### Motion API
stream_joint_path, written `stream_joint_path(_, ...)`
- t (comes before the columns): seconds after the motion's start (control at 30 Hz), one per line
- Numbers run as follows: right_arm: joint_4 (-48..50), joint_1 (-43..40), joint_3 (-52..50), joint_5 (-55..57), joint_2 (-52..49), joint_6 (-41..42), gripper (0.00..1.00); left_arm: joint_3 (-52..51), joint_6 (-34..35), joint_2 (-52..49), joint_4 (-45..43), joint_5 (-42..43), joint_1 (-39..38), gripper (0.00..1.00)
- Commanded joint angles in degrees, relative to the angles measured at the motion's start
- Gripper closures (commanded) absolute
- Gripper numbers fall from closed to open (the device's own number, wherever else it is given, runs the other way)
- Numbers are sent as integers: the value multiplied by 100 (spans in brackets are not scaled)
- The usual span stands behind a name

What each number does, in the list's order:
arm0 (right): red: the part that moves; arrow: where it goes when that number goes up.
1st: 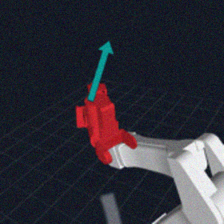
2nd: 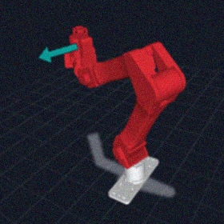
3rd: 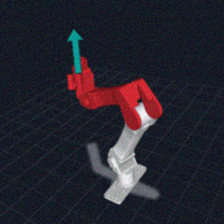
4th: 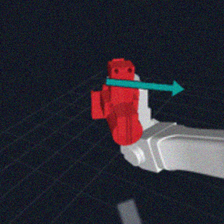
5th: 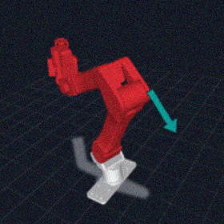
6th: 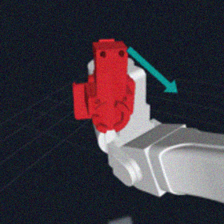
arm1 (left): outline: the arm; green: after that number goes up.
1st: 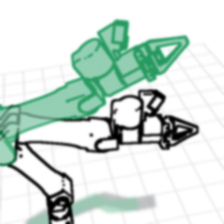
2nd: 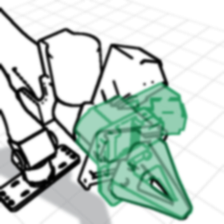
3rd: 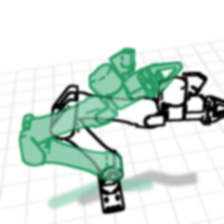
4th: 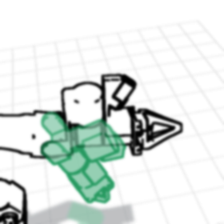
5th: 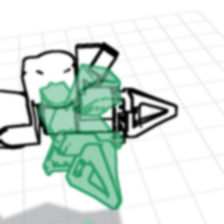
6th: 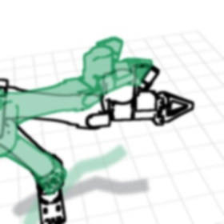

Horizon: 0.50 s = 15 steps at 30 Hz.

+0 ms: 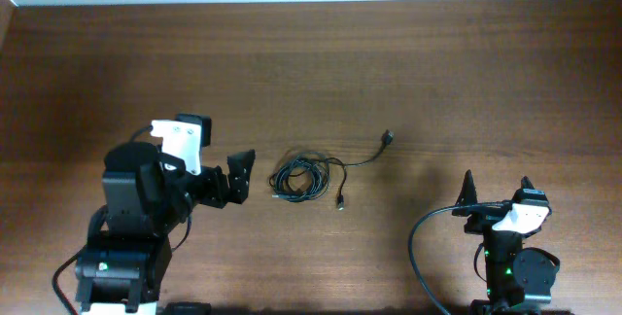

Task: Untangle cables
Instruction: 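Move the left gripper over the black cable bundle and lower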

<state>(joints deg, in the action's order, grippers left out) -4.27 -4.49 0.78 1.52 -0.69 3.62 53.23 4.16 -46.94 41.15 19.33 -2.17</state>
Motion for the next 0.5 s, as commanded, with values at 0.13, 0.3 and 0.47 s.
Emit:
stream_joint_path(0.13, -17, 35, -46, 66, 33, -22, 2, 87, 52, -166, 28, 872, 9, 1)
stream_joint_path(0.3, -17, 35, -46, 66, 33, -22, 2, 87, 55, -212, 127, 872, 9, 1)
stream_joint_path(0.47, -17, 35, -46, 66, 33, -22, 2, 90, 422, -704, 136, 577, 9, 1)
